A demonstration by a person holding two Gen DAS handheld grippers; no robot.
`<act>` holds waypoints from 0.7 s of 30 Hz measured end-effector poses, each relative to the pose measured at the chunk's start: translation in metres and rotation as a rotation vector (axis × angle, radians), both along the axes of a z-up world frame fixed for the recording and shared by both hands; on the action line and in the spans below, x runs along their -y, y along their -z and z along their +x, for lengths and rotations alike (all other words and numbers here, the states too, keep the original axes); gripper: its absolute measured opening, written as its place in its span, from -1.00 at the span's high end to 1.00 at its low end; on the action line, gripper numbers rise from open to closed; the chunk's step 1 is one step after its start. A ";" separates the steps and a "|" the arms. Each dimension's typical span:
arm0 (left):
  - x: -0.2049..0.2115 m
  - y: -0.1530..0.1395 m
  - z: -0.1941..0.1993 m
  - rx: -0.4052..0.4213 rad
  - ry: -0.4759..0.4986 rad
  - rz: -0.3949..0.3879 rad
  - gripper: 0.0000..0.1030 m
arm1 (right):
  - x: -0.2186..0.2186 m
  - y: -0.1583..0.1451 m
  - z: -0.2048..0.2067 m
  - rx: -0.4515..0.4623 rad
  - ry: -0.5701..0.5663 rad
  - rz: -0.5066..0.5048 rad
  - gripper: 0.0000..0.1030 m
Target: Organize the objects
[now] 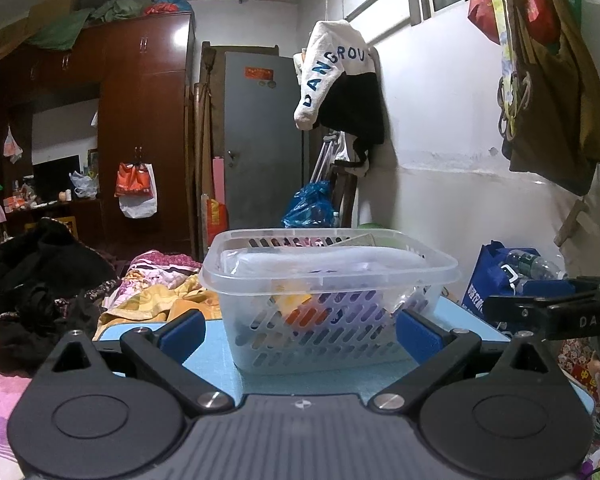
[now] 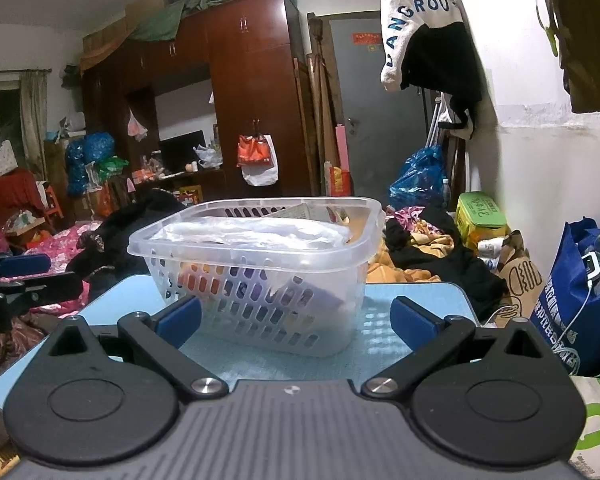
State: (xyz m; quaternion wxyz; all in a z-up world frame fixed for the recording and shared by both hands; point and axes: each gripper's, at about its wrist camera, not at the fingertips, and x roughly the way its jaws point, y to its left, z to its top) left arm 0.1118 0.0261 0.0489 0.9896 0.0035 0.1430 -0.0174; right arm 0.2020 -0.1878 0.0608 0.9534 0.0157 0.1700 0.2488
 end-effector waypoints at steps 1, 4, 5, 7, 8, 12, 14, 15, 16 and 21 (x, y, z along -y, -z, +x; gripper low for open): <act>0.000 0.000 0.000 0.000 -0.001 0.001 -0.98 | 0.000 0.000 -0.001 0.001 0.000 0.000 -1.00; 0.001 0.000 0.001 0.001 -0.008 0.001 -0.98 | -0.001 0.000 -0.001 0.000 -0.001 -0.005 -1.00; 0.002 0.000 0.001 0.001 -0.010 0.001 -0.98 | -0.001 0.000 -0.001 0.000 0.000 -0.007 -1.00; 0.002 0.001 0.001 0.001 -0.009 0.000 -0.98 | -0.001 0.000 -0.001 -0.001 0.000 -0.009 -1.00; 0.002 0.001 0.001 0.001 -0.007 0.000 -0.98 | -0.001 0.001 -0.001 -0.002 0.001 -0.010 -1.00; 0.003 0.001 0.001 -0.002 -0.003 -0.001 -0.98 | 0.000 0.000 -0.001 -0.004 0.001 -0.007 -1.00; 0.003 0.001 0.001 -0.004 -0.003 -0.001 -0.98 | 0.000 0.000 -0.001 -0.004 0.002 -0.006 -1.00; 0.004 0.002 0.001 -0.004 -0.003 0.000 -0.98 | 0.000 0.001 -0.001 -0.003 0.002 -0.004 -1.00; 0.004 0.002 0.002 -0.005 -0.002 0.001 -0.98 | 0.000 0.001 -0.001 -0.003 0.002 -0.002 -1.00; 0.006 0.003 0.003 -0.007 0.005 0.002 -0.98 | 0.000 0.001 -0.001 -0.004 0.004 0.002 -1.00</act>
